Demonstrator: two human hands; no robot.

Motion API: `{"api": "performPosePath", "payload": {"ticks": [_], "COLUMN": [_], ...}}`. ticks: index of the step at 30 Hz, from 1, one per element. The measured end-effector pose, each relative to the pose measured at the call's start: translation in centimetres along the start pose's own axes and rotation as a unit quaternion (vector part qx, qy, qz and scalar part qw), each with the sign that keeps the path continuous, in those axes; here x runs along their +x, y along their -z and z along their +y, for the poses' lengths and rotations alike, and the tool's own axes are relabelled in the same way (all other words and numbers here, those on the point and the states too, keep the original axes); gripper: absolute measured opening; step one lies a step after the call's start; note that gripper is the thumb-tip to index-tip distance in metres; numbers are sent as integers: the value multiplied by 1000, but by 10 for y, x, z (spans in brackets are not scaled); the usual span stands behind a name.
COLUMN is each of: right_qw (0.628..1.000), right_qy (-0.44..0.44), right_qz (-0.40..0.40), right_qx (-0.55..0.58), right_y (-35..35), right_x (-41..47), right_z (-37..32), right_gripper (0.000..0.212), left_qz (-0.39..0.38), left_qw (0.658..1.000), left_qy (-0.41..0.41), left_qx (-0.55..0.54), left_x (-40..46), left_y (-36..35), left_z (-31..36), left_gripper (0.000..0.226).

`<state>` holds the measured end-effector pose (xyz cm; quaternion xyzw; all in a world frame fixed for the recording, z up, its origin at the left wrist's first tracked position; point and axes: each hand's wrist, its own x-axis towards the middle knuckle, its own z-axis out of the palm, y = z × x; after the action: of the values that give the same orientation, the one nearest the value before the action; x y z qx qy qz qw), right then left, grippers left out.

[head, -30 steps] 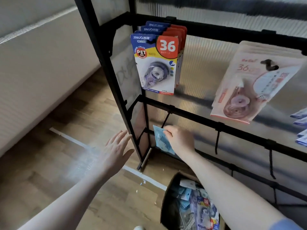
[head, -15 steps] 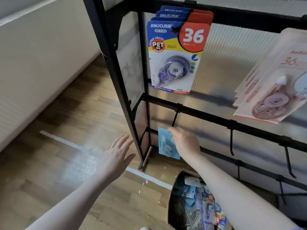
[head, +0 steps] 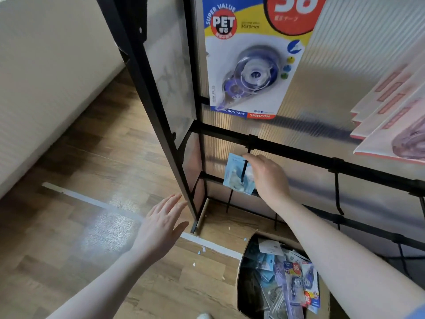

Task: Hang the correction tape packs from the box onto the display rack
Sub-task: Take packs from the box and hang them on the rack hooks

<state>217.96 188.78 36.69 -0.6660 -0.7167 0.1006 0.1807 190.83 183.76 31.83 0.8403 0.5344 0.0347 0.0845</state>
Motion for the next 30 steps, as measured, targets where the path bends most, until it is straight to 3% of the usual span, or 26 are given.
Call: {"api": "performPosePath", "payload": {"ticks": [11, 19, 30], "right_qw": [997, 988, 982], "right_qy": [9, -39, -178], "right_qz": [82, 148, 15], "right_qx": [-1, -1, -57], "right_y": [-13, -34, -67], "right_x": [14, -43, -194], "right_z": [18, 39, 131], "right_gripper": [43, 52, 44], "left_qz": [-14, -33, -94], "left_qw": [999, 998, 992], "left_qy": [-42, -45, -72], "left_qx": [-21, -16, -31], "left_x": [8, 0, -12], "left_y": [-37, -46, -101], "left_z": [19, 22, 77], "left_gripper": [49, 53, 52]}}
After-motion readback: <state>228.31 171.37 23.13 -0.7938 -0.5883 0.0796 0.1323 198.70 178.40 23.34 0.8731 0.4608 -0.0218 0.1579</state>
